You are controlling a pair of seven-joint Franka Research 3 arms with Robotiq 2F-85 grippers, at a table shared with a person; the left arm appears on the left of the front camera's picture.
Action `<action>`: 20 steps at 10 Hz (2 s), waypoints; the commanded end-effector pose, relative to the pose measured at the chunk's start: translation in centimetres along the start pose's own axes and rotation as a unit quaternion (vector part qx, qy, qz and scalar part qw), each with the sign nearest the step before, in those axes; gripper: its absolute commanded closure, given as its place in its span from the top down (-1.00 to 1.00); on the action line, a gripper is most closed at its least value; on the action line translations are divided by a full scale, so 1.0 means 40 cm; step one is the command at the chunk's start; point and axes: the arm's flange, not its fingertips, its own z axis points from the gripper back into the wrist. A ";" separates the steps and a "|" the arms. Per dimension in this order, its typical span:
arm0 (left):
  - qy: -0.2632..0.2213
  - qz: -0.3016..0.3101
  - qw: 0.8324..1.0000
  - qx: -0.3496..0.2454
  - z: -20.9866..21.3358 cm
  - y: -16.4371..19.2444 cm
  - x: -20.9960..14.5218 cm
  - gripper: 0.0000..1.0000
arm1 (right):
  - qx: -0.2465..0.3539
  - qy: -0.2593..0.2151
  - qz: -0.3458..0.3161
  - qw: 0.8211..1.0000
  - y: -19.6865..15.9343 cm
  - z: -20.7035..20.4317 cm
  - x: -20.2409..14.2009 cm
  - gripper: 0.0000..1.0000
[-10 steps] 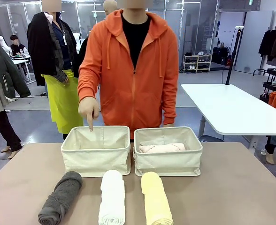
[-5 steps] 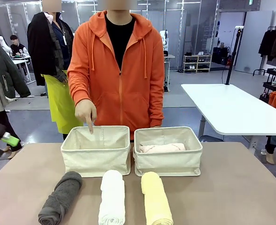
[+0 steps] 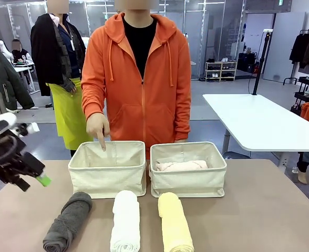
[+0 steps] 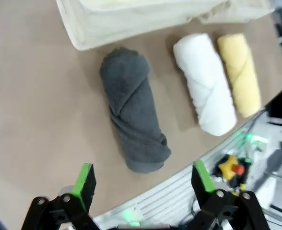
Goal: Divide the towels into two baskets.
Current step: Pick up one hotel-folded towel from the bottom of the table and place it in the Fabric basket indicated by the person.
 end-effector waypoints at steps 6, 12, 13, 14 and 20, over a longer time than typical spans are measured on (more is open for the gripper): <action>0.035 0.051 0.995 0.078 -0.292 -0.042 -0.167 1.00 | -0.002 -0.011 0.004 1.000 0.004 -0.001 -0.002 1.00; 0.030 0.077 0.991 0.105 -0.406 -0.032 -0.185 1.00 | -0.002 -0.011 0.004 1.000 0.004 -0.001 -0.002 1.00; 0.038 0.078 0.991 0.105 -0.417 -0.036 -0.194 1.00 | -0.002 -0.011 0.004 1.000 0.004 -0.001 -0.002 1.00; 0.042 0.071 0.992 0.094 -0.420 -0.042 -0.199 0.84 | -0.002 -0.011 0.004 1.000 0.004 -0.001 -0.002 1.00; 0.045 0.069 0.993 0.084 -0.417 -0.039 -0.202 -0.34 | -0.002 -0.011 0.004 1.000 0.004 -0.001 -0.002 1.00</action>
